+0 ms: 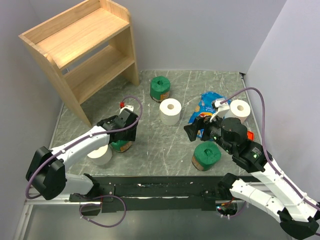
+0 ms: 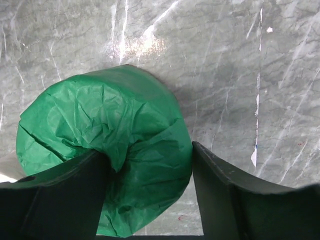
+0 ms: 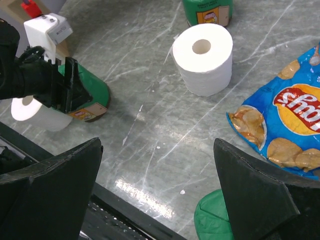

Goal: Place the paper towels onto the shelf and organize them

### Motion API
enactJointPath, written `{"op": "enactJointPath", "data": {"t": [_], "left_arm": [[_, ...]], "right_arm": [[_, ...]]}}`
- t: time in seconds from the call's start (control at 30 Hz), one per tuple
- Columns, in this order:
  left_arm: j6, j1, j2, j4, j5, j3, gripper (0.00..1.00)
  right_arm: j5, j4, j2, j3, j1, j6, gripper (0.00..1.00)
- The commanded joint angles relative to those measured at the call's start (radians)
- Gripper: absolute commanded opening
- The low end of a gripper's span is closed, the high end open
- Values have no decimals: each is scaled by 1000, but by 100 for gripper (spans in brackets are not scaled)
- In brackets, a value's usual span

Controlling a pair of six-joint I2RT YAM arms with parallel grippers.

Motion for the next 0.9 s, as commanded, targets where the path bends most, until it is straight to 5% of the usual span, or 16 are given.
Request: {"op": "enactJointPath", "data": {"t": [0.0,0.33,0.87], "left_arm": [[-12,-4,24,7,8,-4,66],[-9,-3,16,-10,11,19,46],[83,-4,-94,-171,-47,299,37]], "right_arm": [[27,16,-16,-6,3,-16,100],[41,11,-30,-8,3,-20,100],[18,23,-16,-6,3,13,100]]}}
